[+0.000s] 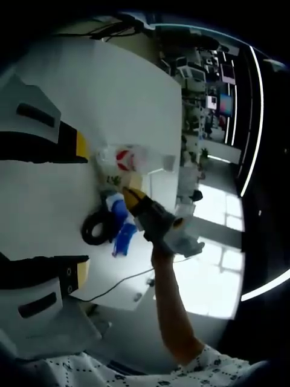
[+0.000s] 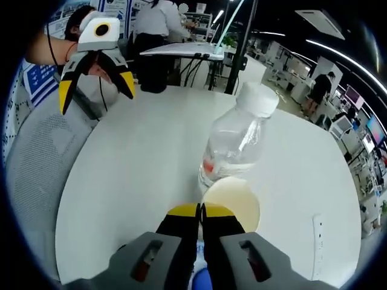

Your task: Arrange the tabletop items into an orderly group along one side of the table until the central work area is clear of visible clutter.

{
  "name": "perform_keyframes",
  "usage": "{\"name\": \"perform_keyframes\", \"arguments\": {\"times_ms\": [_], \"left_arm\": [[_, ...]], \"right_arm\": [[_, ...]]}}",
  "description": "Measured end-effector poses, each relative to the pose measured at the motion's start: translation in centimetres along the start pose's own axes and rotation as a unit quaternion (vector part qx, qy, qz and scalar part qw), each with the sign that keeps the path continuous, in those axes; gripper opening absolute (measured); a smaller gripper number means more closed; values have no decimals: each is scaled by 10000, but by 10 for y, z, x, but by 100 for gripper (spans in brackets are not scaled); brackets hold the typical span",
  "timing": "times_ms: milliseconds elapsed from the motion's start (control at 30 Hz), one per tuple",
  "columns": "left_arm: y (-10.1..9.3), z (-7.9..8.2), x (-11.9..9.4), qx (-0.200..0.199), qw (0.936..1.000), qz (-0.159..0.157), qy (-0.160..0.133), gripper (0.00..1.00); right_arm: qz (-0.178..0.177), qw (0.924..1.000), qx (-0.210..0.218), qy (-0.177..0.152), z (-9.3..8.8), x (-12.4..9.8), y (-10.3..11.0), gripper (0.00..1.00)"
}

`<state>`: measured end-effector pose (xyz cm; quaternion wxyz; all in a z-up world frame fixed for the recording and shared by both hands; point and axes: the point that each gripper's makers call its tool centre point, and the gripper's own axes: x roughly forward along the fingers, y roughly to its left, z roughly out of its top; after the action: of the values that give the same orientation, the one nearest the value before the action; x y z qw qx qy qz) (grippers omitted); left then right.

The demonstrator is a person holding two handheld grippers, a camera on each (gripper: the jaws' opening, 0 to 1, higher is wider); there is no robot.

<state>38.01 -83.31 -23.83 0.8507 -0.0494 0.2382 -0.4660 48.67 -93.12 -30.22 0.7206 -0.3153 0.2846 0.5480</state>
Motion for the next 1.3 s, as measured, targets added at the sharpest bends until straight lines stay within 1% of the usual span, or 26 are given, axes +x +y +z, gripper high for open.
{"name": "perform_keyframes", "arguments": {"times_ms": [167,233,367,533,733,800,867,933,1100,1300], "left_arm": [[0,-1,0,-15,10000,7,2,58],[1,-1,0,-10,10000,10,6,58],[1,-1,0,-26,10000,11,3,58],[0,-2,1,-29,10000,3,11,58],[0,-2,1,-33,10000,2,8,57],[0,-2,1,-45,10000,6,2,57],[1,-2,1,-42,10000,7,0,57],[1,-2,1,-42,10000,6,-4,57],[1,-2,1,-43,10000,5,-1,57],[0,-2,2,-37,10000,2,-1,57]], "right_arm": [[40,9999,-81,75,-3,3,3,0],[23,9998,-191,109,-5,3,4,0],[19,9998,-152,95,-7,4,0,0],[-19,9999,-91,88,-5,3,1,0],[61,10000,13,14,-3,3,3,0],[27,10000,-21,61,-4,3,2,1],[52,10000,40,12,-3,3,2,2],[31,10000,9,59,-5,4,1,3],[20,10000,38,29,-4,4,0,5],[20,10000,80,24,-5,6,-2,11]]}}
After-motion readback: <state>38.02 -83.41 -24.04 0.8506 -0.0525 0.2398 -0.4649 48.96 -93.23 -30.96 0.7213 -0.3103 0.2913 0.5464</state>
